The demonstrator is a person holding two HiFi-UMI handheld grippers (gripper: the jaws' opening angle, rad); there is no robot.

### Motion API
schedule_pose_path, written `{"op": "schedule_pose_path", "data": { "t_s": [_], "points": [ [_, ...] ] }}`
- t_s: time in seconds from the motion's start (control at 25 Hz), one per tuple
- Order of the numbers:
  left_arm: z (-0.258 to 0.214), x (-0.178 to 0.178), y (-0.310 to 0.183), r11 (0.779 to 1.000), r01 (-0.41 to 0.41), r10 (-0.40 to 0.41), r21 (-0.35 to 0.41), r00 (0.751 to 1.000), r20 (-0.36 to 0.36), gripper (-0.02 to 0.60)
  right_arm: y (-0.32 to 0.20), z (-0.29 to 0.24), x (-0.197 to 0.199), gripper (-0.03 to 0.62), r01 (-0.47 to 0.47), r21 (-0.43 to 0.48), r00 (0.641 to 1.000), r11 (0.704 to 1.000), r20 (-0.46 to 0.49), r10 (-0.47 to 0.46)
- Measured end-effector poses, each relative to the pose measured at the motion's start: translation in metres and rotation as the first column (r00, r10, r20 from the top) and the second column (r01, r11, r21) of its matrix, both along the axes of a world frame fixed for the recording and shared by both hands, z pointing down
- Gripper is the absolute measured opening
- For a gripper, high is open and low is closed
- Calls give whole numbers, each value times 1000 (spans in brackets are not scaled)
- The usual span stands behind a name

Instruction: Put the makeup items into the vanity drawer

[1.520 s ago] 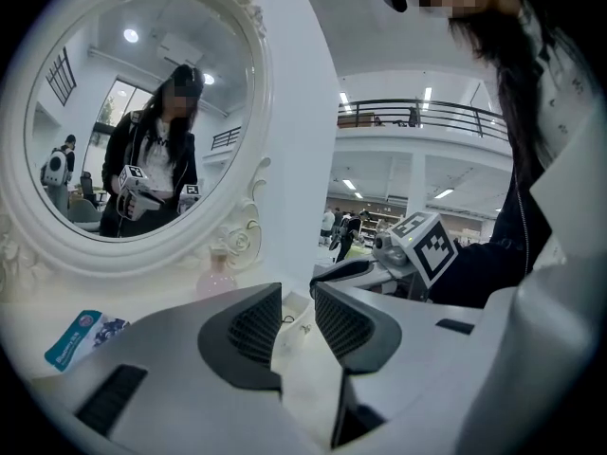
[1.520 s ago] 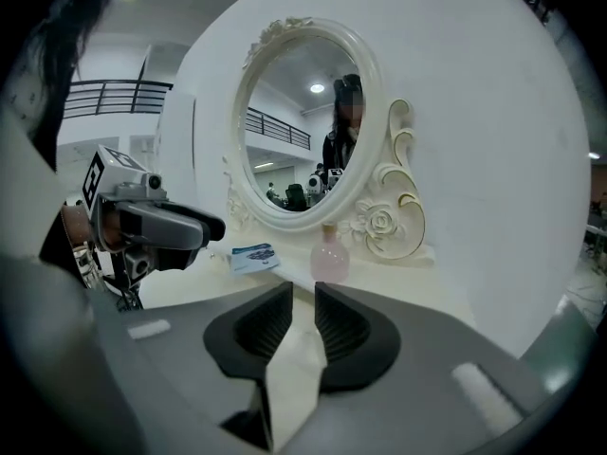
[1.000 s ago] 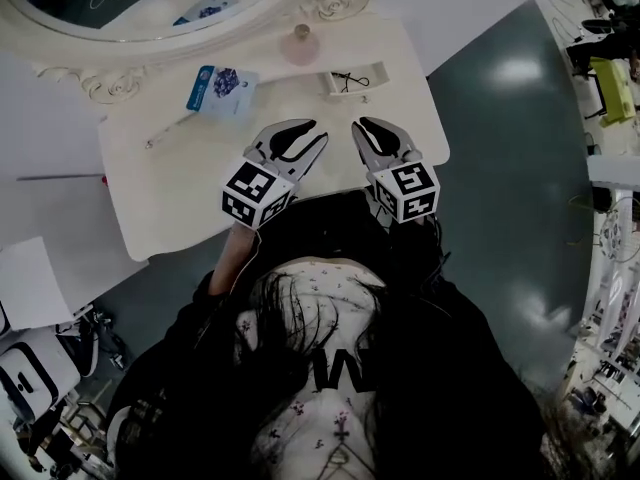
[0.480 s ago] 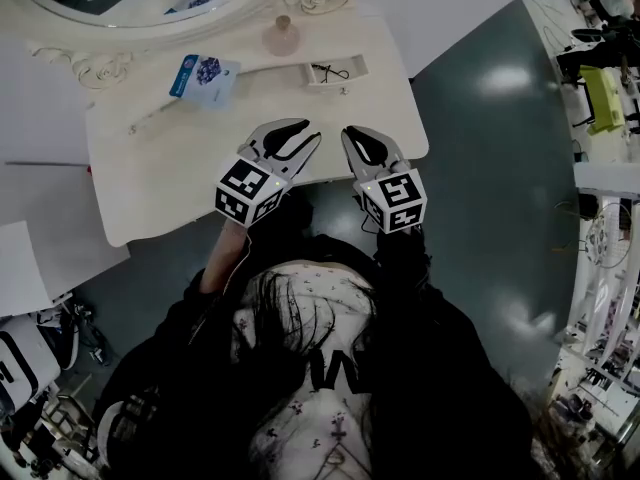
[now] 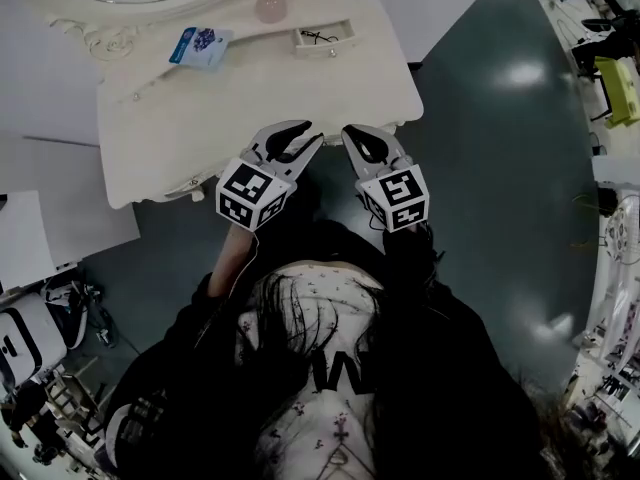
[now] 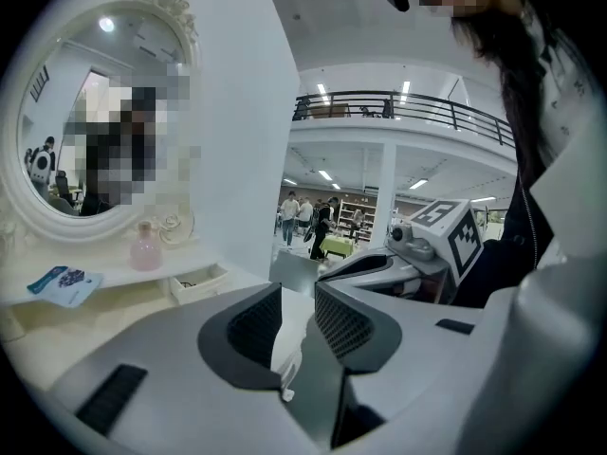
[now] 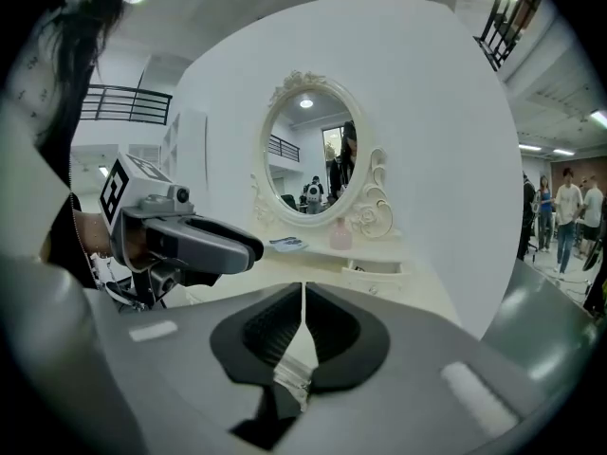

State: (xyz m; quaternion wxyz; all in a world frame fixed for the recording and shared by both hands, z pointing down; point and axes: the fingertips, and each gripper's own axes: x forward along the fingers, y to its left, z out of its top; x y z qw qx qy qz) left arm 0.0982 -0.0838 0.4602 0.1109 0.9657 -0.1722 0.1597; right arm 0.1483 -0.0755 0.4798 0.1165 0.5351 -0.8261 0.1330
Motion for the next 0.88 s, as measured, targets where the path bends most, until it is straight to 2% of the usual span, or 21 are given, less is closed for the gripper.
{"op": "schedule_pose_path", "data": {
  "t_s": [0.2, 0.48, 0.88],
  "points": [
    [-4, -6, 58, 999, 48, -48, -3, 999, -26, 109, 57, 4, -8, 21, 44, -5, 999, 999, 7, -44],
    [-3, -14, 121, 999, 51, -51, 12, 999, 4, 109, 107, 1, -23, 20, 77, 17, 996, 997, 33, -77],
    [-12, -45, 146, 995, 95, -96, 32, 995, 14, 109, 131, -6, -56, 11, 115, 30, 991, 993, 58, -117]
  ]
}}
